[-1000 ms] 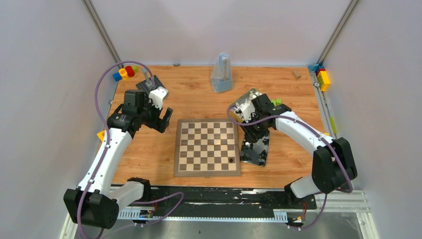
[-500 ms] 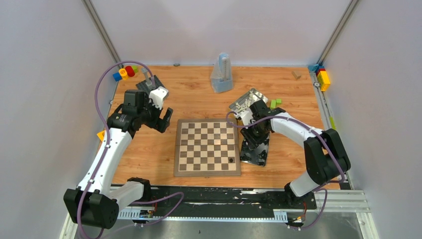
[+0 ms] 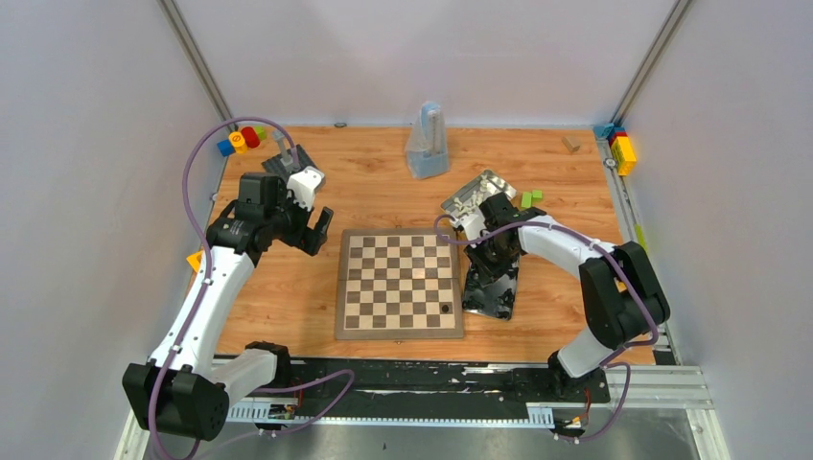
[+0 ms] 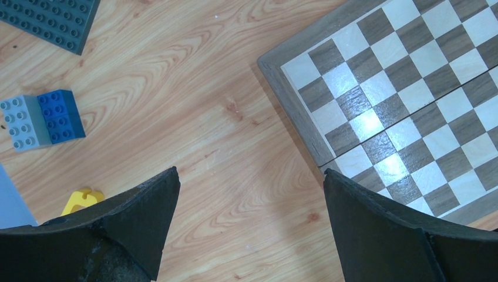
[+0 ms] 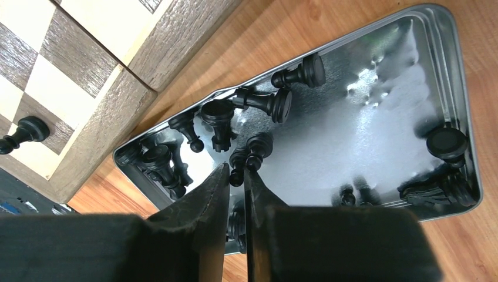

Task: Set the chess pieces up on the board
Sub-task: Pick up the chess piece from the storage box.

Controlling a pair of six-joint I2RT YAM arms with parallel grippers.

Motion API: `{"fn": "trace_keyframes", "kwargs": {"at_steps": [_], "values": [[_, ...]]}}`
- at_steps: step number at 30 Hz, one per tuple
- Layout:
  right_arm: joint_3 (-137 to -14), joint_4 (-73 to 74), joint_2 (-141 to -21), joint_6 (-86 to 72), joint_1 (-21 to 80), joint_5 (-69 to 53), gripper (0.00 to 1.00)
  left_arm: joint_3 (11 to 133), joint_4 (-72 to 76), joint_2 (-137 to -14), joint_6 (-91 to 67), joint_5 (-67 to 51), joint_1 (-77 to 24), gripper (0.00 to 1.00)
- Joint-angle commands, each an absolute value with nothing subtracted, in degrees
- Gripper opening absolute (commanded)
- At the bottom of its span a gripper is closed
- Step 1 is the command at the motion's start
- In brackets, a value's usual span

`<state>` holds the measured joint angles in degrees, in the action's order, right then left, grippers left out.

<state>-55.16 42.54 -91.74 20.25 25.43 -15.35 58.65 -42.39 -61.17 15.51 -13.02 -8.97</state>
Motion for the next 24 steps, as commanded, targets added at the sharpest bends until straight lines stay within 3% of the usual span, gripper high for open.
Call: {"fn": "trace_keyframes", "kwargs": {"at_steps": [1, 7, 15, 24], "values": [[-55.98, 41.12, -91.55, 19.78, 25.22, -16.62, 0.12, 58.84, -40.76, -60.56, 16.34, -13.72, -9.14, 1.00], [-57.04, 44.00, -88.42, 20.25, 25.22, -15.01, 0.00, 58.86, -40.85, -60.47, 16.34, -13.62, -9.15, 1.00], [-61.89, 49.26, -83.80, 20.83, 26.93, -17.76, 0.00, 58.89, -40.91, -59.97, 16.39, -13.57, -9.18, 1.00], [-64.66, 48.05, -84.72, 21.84, 39.04, -20.63, 0.00, 60.37, -40.77, -61.13, 15.47, -11.15, -9.14, 1.00]]}}
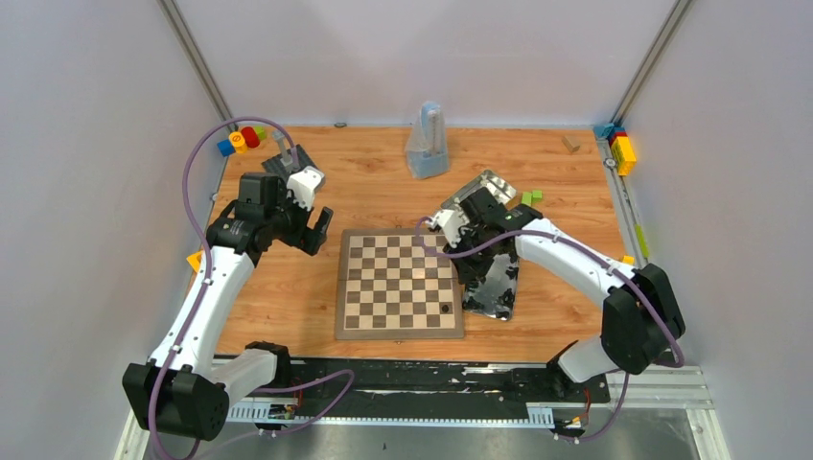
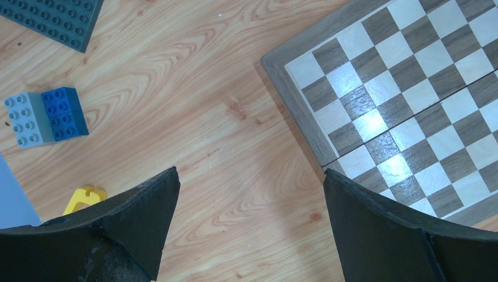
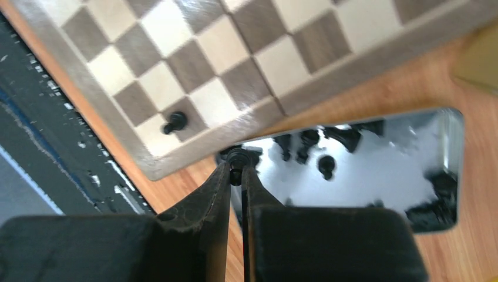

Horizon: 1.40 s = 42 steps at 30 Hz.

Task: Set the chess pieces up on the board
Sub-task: Place the chess piece on the chessboard.

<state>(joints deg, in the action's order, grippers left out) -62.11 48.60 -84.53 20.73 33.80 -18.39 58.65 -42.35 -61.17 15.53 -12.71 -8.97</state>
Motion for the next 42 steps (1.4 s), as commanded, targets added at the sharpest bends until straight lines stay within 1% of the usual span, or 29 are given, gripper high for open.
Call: {"fn": "trace_keyframes", "kwargs": {"at_steps": [1, 5, 12, 28, 30, 33, 35, 39, 40, 42], "values": [[-65.12, 47.74, -85.25, 21.84, 40.43, -20.78, 0.01, 60.42, -40.69, -61.24, 15.23, -10.80, -9.10, 1.00], [-67.26, 47.25, -88.34, 22.18, 44.73, -20.49, 0.00, 60.97, -40.99, -61.59, 15.01, -9.73, -8.87, 1.00], [-67.95, 45.92, -92.92, 23.00, 48.91, -19.00, 0.01, 60.50, -40.94, -61.35, 15.00, -9.67, -8.44, 1.00], [-66.13, 43.29, -96.08, 22.59, 52.45, -16.27, 0.01, 60.01, -40.52, -61.12, 15.15, -10.06, -8.35, 1.00], [-65.93, 43.10, -96.28, 22.51, 52.81, -15.71, 0.03, 59.98, -40.52, -61.00, 15.24, -10.02, -8.35, 1.00], [-65.67, 42.88, -96.47, 22.25, 53.25, -15.24, 0.09, 59.82, -40.49, -61.00, 15.29, -10.10, -8.35, 1.00], [-65.59, 42.81, -96.31, 22.12, 53.43, -15.10, 0.19, 59.77, -40.50, -60.95, 15.29, -10.12, -8.35, 1.00], [-65.40, 42.81, -94.76, 22.31, 53.49, -13.09, 0.42, 59.75, -40.52, -60.91, 15.32, -10.09, -8.35, 1.00], [-65.39, 42.74, -94.11, 22.28, 53.49, -12.40, 0.46, 59.76, -40.56, -60.95, 15.31, -10.10, -8.35, 1.00], [-65.54, 42.72, -92.54, 22.13, 53.08, -11.96, 0.51, 59.77, -40.52, -60.99, 15.33, -10.11, -8.35, 1.00]]}}
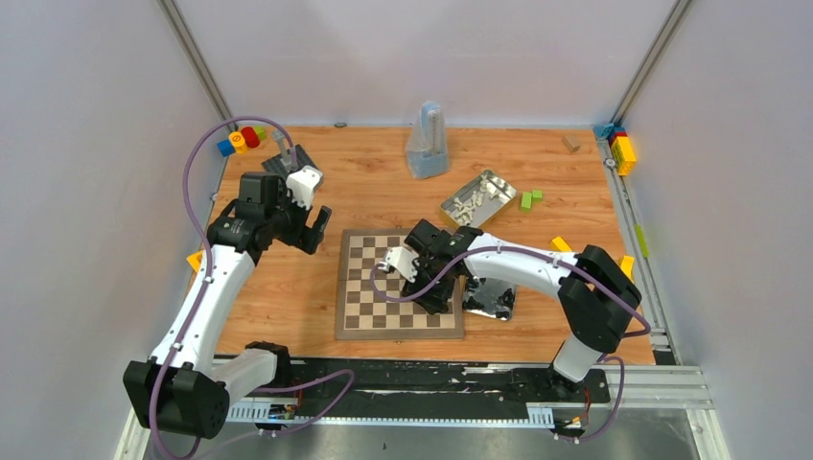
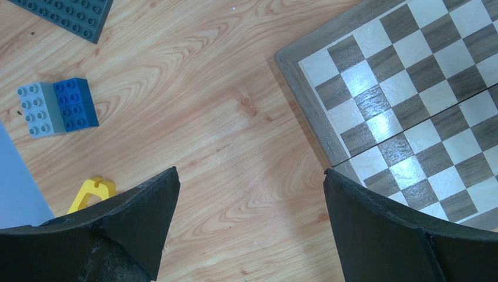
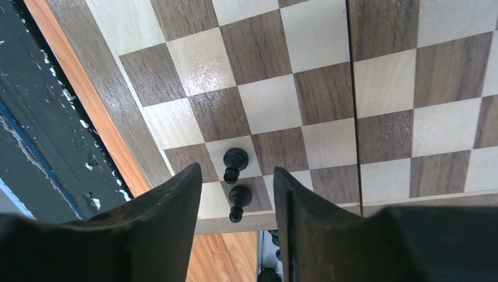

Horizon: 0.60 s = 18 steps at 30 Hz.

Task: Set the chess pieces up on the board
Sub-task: Place the chess piece on the chessboard, then pick up the chess piece from the storage box.

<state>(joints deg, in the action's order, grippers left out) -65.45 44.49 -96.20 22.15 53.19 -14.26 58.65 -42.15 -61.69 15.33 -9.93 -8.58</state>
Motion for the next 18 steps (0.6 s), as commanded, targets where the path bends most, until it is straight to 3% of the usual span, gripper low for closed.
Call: {"fn": "trace_keyframes", "kwargs": {"at_steps": [1, 10, 18], "values": [[-65.68, 42.71, -91.55, 21.84, 52.61, -12.31, 0.52, 59.72, -40.52, -60.99, 15.37, -10.15, -8.35, 1.00], [-64.09, 42.72, -83.96, 19.45, 40.03, -19.64, 0.57, 59.62, -40.53, -60.67, 15.40, -10.69, -8.35, 1.00], [-57.87, 41.10, -83.30, 18.11, 30.05, -14.18, 0.51, 59.67, -40.33, -60.99, 15.47, -11.84, -8.36, 1.00]]}}
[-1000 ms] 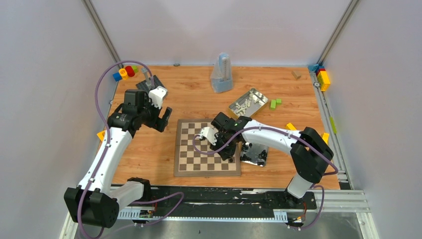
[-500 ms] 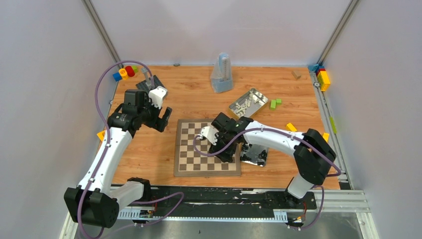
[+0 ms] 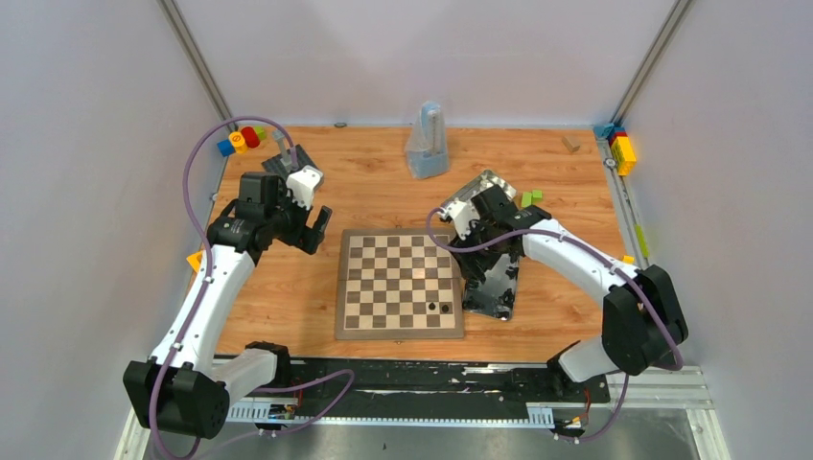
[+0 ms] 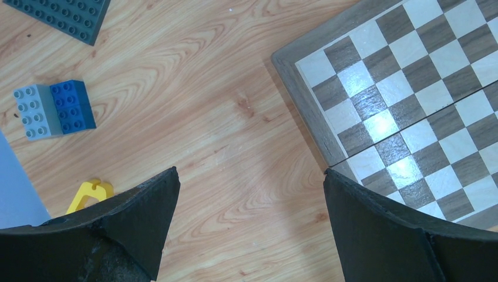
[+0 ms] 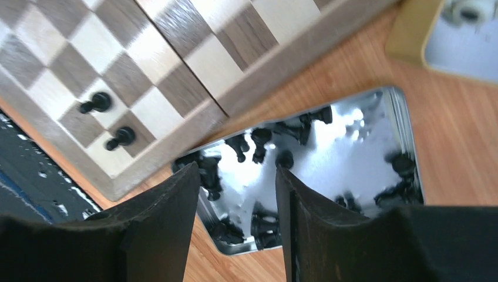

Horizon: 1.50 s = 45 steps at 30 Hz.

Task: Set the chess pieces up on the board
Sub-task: Pick up the chess piece from the storage box.

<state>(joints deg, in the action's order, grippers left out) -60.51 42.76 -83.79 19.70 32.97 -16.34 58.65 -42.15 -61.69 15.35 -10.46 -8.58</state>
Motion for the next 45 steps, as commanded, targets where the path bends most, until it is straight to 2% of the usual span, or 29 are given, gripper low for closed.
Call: {"fn": "trace_keyframes", "kwargs": {"at_steps": [1, 15, 23, 30, 34, 40, 45], "values": [[-57.33, 40.68, -83.81, 17.84, 29.12, -13.40, 0.50, 59.68, -40.34, -61.00, 15.47, -11.85, -8.35, 1.00], [-55.78, 37.54, -90.34, 17.40, 24.87, -12.06, 0.39, 59.50, -40.59, -60.91, 15.60, -12.03, -8.36, 1.00], [-56.26, 37.53, -91.94, 17.58, 24.87, -12.46, 0.28, 59.41, -40.50, -60.91, 15.72, -11.87, -8.35, 1.00], [-57.11, 38.43, -91.41, 17.75, 24.87, -12.62, 0.09, 59.49, -40.51, -61.00, 15.72, -12.00, -8.35, 1.00], [-58.98, 40.69, -89.00, 17.83, 24.87, -13.39, 0.02, 59.62, -40.59, -60.97, 15.70, -11.98, -8.37, 1.00], [-62.19, 44.28, -85.00, 18.72, 27.28, -16.19, 0.00, 59.68, -40.52, -61.08, 15.55, -11.87, -8.35, 1.00], [-65.20, 45.80, -83.96, 19.57, 34.79, -16.09, 0.00, 59.71, -40.28, -60.90, 15.23, -11.18, -8.35, 1.00]]}}
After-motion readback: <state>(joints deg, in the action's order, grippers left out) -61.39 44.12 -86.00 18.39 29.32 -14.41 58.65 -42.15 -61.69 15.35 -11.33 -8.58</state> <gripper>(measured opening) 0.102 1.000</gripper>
